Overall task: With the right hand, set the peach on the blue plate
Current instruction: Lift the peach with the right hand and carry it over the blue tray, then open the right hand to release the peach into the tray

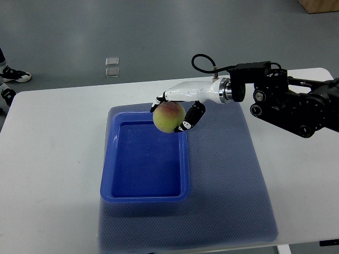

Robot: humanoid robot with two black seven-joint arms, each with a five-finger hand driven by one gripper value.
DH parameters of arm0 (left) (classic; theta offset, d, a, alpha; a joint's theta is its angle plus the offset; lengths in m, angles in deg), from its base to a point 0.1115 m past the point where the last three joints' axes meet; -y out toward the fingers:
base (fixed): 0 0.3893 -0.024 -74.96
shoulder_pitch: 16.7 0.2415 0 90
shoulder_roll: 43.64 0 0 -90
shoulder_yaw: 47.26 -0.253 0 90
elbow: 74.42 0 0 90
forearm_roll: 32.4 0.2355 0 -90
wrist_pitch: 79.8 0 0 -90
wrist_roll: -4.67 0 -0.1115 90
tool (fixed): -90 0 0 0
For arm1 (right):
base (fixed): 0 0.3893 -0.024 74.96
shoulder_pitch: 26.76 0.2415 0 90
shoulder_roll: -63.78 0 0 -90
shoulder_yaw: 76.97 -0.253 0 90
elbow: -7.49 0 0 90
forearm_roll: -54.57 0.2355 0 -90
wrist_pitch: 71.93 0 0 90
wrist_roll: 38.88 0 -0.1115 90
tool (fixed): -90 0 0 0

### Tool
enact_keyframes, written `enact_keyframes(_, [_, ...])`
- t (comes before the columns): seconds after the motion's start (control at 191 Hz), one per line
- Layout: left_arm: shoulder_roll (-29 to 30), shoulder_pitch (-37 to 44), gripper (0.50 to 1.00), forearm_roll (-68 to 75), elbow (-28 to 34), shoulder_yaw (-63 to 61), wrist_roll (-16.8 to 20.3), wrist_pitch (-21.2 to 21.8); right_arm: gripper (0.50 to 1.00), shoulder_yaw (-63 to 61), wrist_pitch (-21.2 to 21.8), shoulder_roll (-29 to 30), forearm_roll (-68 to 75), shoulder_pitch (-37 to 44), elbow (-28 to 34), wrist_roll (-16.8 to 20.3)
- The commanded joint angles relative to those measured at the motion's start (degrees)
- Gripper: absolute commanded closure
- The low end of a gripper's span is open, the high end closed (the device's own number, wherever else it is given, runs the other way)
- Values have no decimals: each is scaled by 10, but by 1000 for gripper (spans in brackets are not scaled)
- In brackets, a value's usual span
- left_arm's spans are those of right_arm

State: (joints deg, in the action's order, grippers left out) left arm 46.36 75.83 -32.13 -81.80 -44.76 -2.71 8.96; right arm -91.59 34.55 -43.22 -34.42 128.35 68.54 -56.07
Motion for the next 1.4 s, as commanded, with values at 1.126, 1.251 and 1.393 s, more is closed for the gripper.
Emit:
enact_keyframes(1.126, [0,0,500,0,0,1,0,0,589,66,4,159,38,-23,-119,19])
enact_keyframes(1.251, [0,0,500,0,0,0,0,-1,587,64,33,155,73,-20,-119,20])
enact_keyframes(1.393, [0,0,500,0,0,1,0,0,581,20,72,148,124,-17,-119,21])
